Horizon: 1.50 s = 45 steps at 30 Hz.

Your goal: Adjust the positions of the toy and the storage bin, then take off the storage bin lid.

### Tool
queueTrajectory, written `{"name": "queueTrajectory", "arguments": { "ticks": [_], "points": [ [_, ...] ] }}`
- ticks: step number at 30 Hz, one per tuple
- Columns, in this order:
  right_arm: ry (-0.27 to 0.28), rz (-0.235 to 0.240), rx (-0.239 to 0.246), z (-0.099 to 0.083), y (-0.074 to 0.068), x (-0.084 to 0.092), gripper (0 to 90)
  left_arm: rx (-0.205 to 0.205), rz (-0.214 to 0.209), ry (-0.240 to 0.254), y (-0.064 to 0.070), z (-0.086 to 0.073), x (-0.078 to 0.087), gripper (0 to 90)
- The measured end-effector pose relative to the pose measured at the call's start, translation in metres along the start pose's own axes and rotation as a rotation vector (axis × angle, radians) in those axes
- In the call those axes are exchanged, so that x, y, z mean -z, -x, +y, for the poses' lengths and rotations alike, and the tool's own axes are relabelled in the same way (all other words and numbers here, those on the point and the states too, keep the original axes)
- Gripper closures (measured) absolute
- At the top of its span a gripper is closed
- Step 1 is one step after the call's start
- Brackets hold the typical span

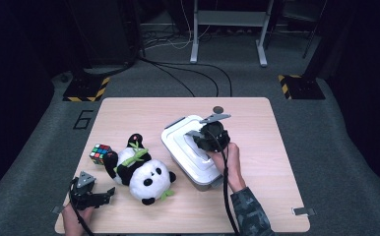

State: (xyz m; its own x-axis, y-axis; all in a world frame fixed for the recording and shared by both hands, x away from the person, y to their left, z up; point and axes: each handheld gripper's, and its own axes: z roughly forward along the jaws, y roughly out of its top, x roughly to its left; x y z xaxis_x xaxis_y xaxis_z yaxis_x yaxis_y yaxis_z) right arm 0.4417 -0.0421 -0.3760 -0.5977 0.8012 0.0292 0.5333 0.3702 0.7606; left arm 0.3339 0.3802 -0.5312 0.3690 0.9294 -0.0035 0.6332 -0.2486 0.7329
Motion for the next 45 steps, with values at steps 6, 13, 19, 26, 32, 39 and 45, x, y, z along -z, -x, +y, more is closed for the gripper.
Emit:
{"name": "queueTrajectory", "arguments": {
  "ticks": [6,13,19,26,32,39,45],
  "points": [
    [-0.003,-0.008,0.002,0.001,-0.002,-0.001,66.9,0.003,0.002,0.004,0.0,0.0,0.0,8.0],
    [0.008,-0.003,0.013,0.004,-0.003,-0.006,66.9,0.003,0.002,0.004,0.0,0.0,0.0,8.0],
    [0.006,0.007,0.017,0.009,-0.006,-0.012,66.9,-0.006,0.003,0.001,0.0,0.0,0.0,8.2],
    [-0.007,0.009,0.034,0.014,-0.008,-0.017,66.9,-0.004,0.003,-0.001,0.0,0.0,0.0,8.2],
    [-0.002,0.008,0.045,0.014,-0.008,-0.017,66.9,-0.002,0.001,-0.002,0.0,0.0,0.0,8.2],
    [0.003,0.009,0.052,0.015,-0.007,-0.015,66.8,0.001,-0.003,0.005,0.0,0.0,0.0,8.3],
    [0.03,0.002,0.039,0.019,-0.006,-0.006,66.8,-0.003,-0.001,0.006,0.0,0.0,0.0,9.0]
  ]
}}
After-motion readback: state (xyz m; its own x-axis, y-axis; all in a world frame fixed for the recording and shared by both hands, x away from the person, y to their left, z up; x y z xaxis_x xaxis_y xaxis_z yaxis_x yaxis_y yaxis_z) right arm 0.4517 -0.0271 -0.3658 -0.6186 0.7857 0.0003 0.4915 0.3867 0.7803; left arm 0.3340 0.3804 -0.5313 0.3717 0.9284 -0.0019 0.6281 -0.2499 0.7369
